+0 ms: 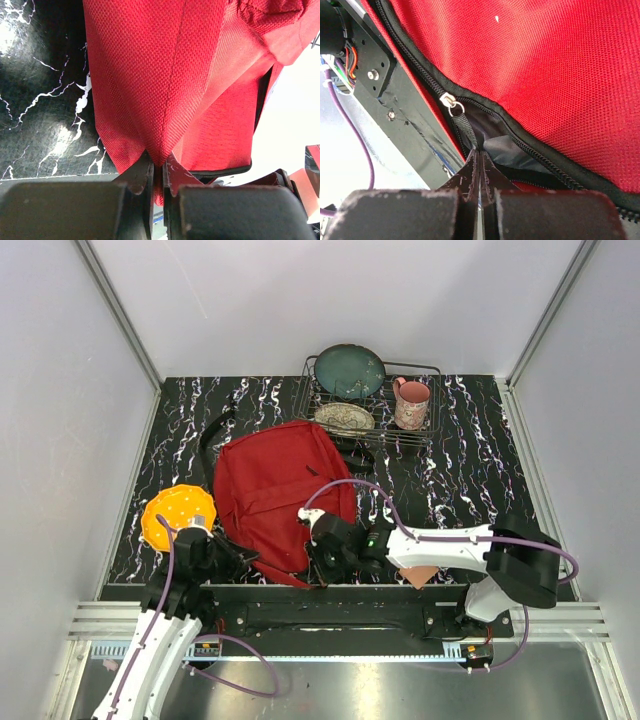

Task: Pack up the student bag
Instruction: Zip the student bag at the center of the board.

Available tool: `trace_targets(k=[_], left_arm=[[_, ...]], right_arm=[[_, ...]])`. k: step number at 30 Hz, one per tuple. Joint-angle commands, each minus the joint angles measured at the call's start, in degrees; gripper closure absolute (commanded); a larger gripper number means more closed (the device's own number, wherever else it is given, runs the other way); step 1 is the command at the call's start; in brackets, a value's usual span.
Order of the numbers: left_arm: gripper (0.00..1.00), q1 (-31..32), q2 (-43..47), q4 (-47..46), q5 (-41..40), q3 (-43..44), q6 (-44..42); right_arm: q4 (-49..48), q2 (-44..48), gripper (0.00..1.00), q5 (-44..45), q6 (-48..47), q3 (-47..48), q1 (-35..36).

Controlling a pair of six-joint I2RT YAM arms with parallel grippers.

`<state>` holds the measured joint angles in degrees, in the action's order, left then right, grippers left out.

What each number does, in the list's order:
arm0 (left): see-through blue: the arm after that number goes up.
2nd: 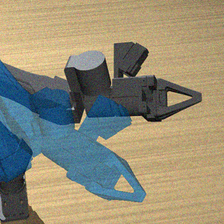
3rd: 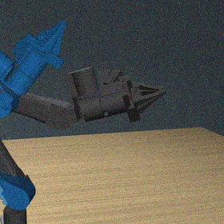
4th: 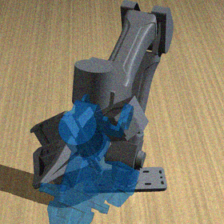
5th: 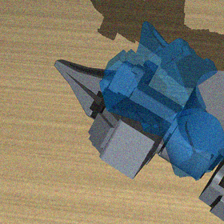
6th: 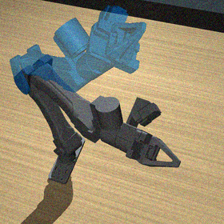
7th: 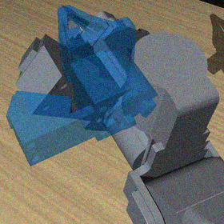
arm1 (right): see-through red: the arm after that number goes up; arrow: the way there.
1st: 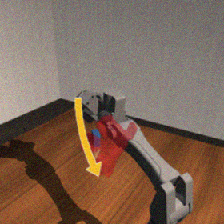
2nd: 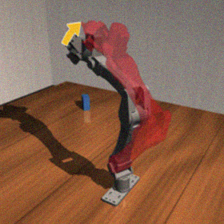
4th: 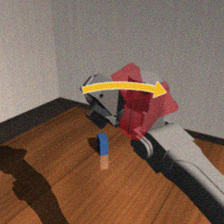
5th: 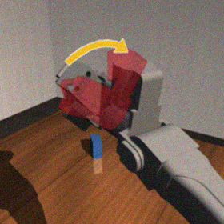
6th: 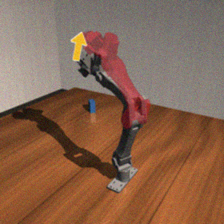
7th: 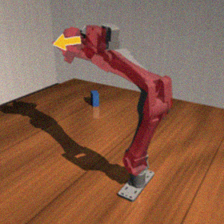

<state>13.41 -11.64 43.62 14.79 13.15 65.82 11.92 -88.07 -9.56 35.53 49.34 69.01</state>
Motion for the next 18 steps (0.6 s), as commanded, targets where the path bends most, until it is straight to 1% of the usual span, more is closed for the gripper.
trace_targets(k=[1, 2, 3, 5, 6, 8, 9, 10, 11, 14, 18], left_arm=[[1.0, -1.02, 0.04, -5.29, -5.47, 2.15, -1.66], [1.0, -1.02, -0.57, -7.3, -4.25, 1.71, -2.18], [1.0, -1.02, -0.84, -7.4, -3.72, 1.97, -2.45], [1.0, -0.84, -0.58, -3.04, -9.23, 4.33, -3.68], [1.0, -0.84, 0.21, -4.32, -8.9, 4.78, -3.42], [1.0, -0.84, -0.74, -5.56, -8.11, 5.22, -2.9], [1.0, -0.84, -1.54, -6.25, -7.41, 4.79, -3.07], [1.0, -0.75, -2.33, -6.87, -6.27, 4.52, -3.07], [1.0, -0.84, -3.29, -7.49, -6.0, 4.26, -2.81], [1.0, -0.84, -2.34, -8.37, -5.64, 3.29, -2.11], [1.0, -0.84, -1.63, -6.18, -7.4, 4.95, -2.71]], right_arm=[[9.44, 2.64, 1.0, -3.36, -0.02, -1.62, 1.12], [9.17, 2.73, 1.0, -3.36, 0.07, -1.88, 1.12], [9.08, 2.64, 1.0, -3.53, 0.33, -2.06, 1.21], [11.0, 2.64, 1.0, -2.31, 2.6, -3.28, 2.17], [10.76, 4.38, 1.0, -1.35, 3.66, -4.77, 2.61], [11.19, 8.24, 1.0, 3.3, 7.25, -9.93, 2.62], [11.8, 9.49, 1.0, 5.24, 7.62, -11.1, 2.53], [13.29, 10.63, 1.0, 9.26, 7.8, -11.37, 2.09], [15.48, 11.68, 1.0, 11.13, 7.54, -11.2, 1.48], [15.94, 16.08, 1.0, 14.04, 6.31, -10.24, -2.47], [16.82, 17.58, 1.0, 18.34, 4.64, -7.6, -8.35]])
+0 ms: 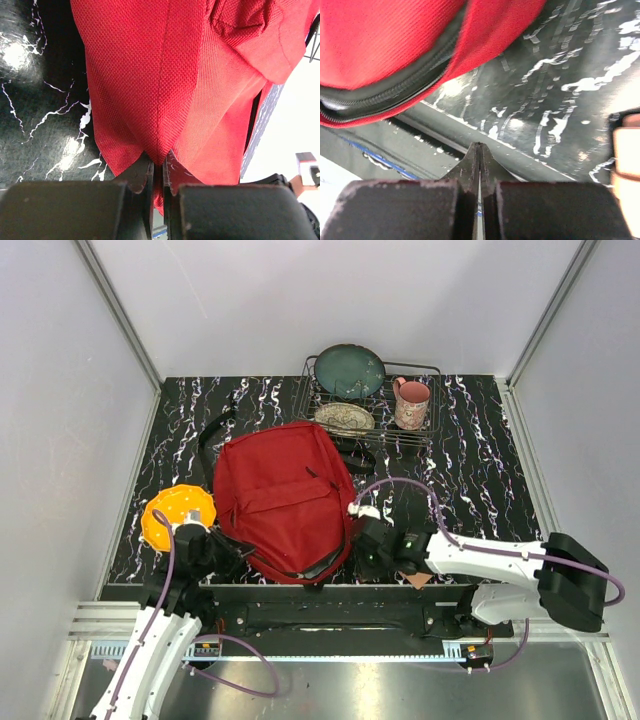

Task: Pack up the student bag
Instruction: Zip the student bag at the center of the board.

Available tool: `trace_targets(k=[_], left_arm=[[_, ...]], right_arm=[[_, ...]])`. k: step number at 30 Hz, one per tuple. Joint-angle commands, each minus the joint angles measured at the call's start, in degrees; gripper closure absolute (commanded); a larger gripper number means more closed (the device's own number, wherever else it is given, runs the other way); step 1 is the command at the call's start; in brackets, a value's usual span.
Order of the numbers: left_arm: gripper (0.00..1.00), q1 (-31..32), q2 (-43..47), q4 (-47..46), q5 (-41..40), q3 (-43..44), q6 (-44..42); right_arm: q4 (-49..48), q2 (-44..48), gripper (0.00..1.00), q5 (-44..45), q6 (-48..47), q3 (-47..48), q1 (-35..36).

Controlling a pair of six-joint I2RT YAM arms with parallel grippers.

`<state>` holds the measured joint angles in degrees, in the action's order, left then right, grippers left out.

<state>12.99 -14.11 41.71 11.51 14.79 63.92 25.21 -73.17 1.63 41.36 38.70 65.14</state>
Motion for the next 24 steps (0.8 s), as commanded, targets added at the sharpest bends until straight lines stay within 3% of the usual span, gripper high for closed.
trace_targets(k=[1, 4, 6, 7, 9, 10, 13, 14, 17, 24], left_arm=[[1.0, -0.43, 0.84, -3.84, -4.39, 4.02, -1.16], [1.0, -0.42, 0.57, -4.0, -3.25, 4.72, -2.66], [0.99, -0.43, 1.19, -4.97, -2.02, 4.37, -3.45], [0.94, -0.43, 1.54, -5.67, -0.88, 3.94, -3.36], [0.74, -0.43, 2.94, -6.64, 0.61, 2.18, -2.58], [0.47, -0.43, 3.29, -7.6, 2.62, 1.22, -1.96], [0.14, -0.42, 5.48, -8.23, 5.44, -1.77, 0.32], [0.1, -0.43, 6.1, -8.05, 5.89, -2.04, 0.76], [0.02, -0.43, 8.39, -8.05, 6.68, -2.13, 2.08], [0.03, -0.25, 5.58, -3.14, 10.29, -1.25, -0.37]], right_arm=[[3.44, 2.85, 1.0, 7.07, -2.59, 4.18, -5.37], [2.04, 3.64, 1.0, 1.75, -7.32, 7.52, -5.99], [0.63, 4.78, 0.89, -2.31, -7.88, 8.84, -6.0], [-0.33, 5.48, 0.81, -4.25, -7.79, 9.29, -6.08], [-3.14, 6.89, 0.67, -7.41, -7.0, 10.08, -5.99], [-4.02, 6.64, 0.64, -8.47, -6.74, 10.86, -5.91], [-5.7, 2.95, 0.59, -9.45, -7.43, 13.5, -4.16], [-5.96, 0.07, 0.59, -8.84, -7.35, 14.21, -2.32], [-8.94, -5.29, 0.59, -7.43, -7.27, 15.88, 0.24], [-11.85, -13.57, 0.6, -8.57, -7.96, 19.13, 3.74]])
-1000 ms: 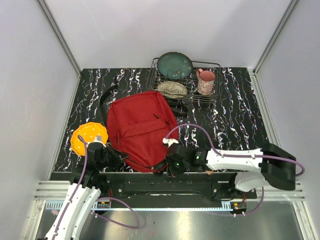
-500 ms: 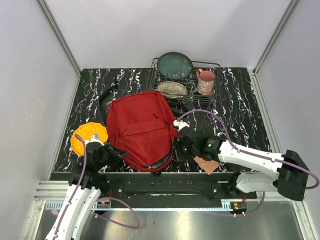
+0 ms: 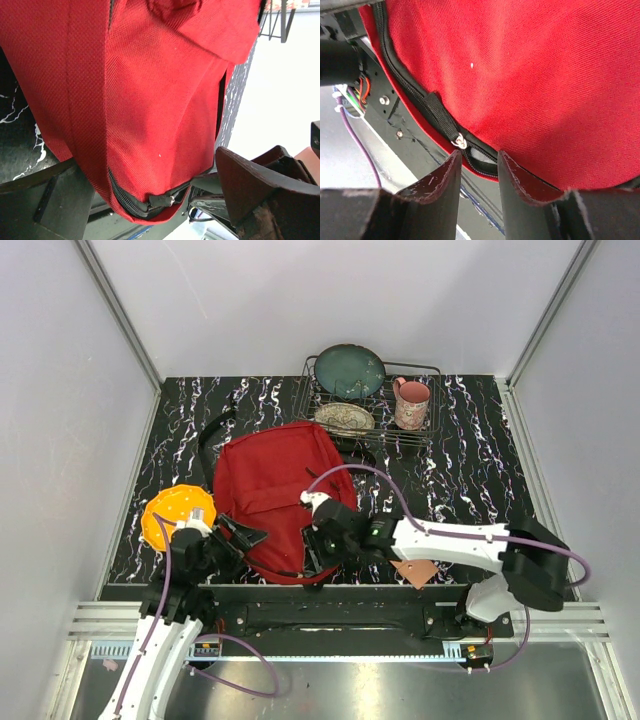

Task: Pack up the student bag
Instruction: Zip the student bag at the center of the board.

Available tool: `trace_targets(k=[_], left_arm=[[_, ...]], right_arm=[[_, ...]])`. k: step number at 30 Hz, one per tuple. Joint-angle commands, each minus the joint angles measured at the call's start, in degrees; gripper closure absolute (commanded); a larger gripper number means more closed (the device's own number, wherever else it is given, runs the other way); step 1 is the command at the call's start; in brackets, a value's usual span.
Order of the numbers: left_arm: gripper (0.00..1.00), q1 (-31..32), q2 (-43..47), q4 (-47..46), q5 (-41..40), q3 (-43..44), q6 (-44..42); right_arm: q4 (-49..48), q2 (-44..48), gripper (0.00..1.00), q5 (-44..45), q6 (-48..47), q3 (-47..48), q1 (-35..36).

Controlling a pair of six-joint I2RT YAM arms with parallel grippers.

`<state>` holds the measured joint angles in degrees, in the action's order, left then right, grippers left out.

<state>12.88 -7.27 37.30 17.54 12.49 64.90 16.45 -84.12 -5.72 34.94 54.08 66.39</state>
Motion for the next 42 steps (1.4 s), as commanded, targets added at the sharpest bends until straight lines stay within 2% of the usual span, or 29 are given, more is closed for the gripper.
trace_targets(k=[1, 3, 5, 12, 16, 19, 20, 25, 32, 42], left_arm=[[0.04, -0.14, -1.08, 2.59, 3.56, 1.3, -1.79], [0.14, -0.23, -0.91, 2.43, 3.82, 0.96, -1.62], [0.19, -0.23, -1.08, 1.99, 3.82, 0.61, -1.88], [0.25, -0.23, -2.22, -0.56, 3.73, -0.45, -1.62], [0.3, -0.23, -2.84, -0.91, 3.82, -0.36, -1.89], [0.41, -0.23, -2.32, -0.91, 3.47, -0.71, -1.71], [0.47, -0.23, -2.05, -0.91, 3.2, -0.71, -1.54], [0.58, -0.14, -1.61, -0.91, 2.85, -0.98, -1.01], [0.62, -0.14, -1.26, -0.91, 2.68, -1.07, -1.01], [0.62, -0.05, -0.29, -0.82, 2.5, -1.5, -0.04]], right_arm=[[-2.48, -3.33, 0.6, -0.88, -2.06, 4.53, 3.39], [-2.47, -5.52, 0.62, -1.05, -2.24, 4.8, 5.32], [-1.77, -7.54, 0.64, -0.53, -2.24, 4.98, 7.78], [-0.81, -9.14, 0.64, 5.45, -1.54, 4.18, 10.95], [1.03, -4.93, 0.65, 10.1, -2.24, 5.24, 11.04], [1.04, 0.35, 0.64, 14.58, -3.73, 5.5, 10.87], [1.39, 1.31, 0.64, 15.46, -4.17, 5.85, 10.78], [1.31, -1.48, 0.64, 15.47, -5.41, 8.49, 8.23], [-0.89, -8.51, 0.63, 9.24, -6.72, 10.95, 6.3], [-6.16, -10.28, 0.59, -0.87, -7.43, 8.41, 6.47]])
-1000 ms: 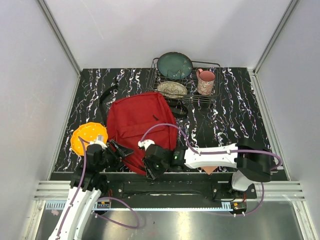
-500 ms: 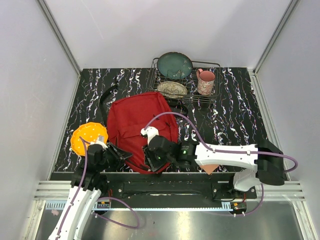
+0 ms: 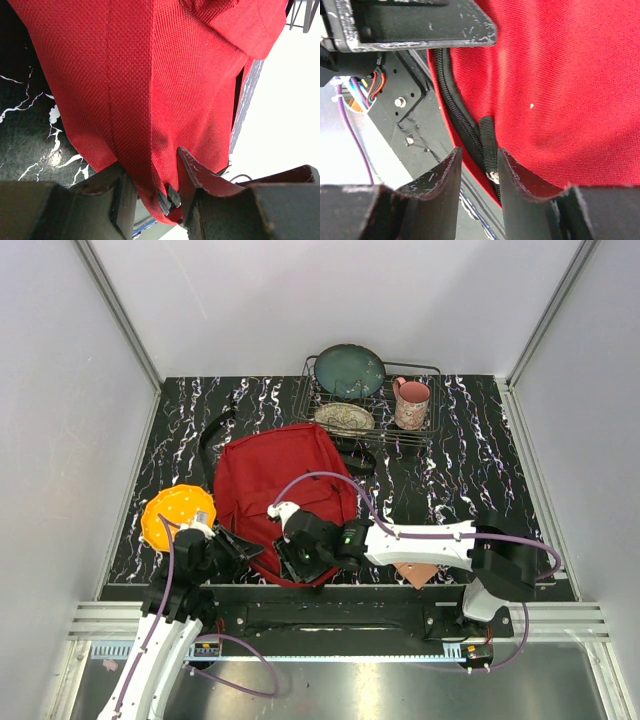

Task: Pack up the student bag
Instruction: Zip the student bag at the center of the board.

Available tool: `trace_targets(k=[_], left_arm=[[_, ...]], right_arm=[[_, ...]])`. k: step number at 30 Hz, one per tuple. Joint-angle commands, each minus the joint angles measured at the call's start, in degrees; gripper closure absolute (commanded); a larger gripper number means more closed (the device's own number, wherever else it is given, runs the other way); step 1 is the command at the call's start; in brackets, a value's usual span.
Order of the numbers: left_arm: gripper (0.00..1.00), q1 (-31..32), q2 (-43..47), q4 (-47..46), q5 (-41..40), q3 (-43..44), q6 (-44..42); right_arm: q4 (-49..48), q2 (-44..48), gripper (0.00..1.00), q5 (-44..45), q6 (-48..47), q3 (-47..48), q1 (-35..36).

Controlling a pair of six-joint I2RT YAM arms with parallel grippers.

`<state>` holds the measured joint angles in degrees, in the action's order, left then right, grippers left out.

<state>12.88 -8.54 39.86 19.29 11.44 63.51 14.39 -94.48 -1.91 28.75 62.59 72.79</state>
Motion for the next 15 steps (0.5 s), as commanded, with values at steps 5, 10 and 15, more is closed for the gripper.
trace_targets(k=[5, 10, 15], left_arm=[[0.62, -0.05, 1.33, -3.38, 0.66, -0.54, 1.53], [0.62, -0.05, 1.85, -3.38, 0.75, -0.46, 1.62], [0.62, -0.05, 2.12, -3.38, 0.66, -0.63, 1.8]], right_arm=[[-3.23, -2.46, 0.55, -5.12, -1.59, 0.34, 0.07], [-2.88, -3.87, 0.5, -3.45, -1.51, 0.08, 0.07], [-2.96, -3.0, 0.5, -2.74, -1.59, -0.36, 0.07]])
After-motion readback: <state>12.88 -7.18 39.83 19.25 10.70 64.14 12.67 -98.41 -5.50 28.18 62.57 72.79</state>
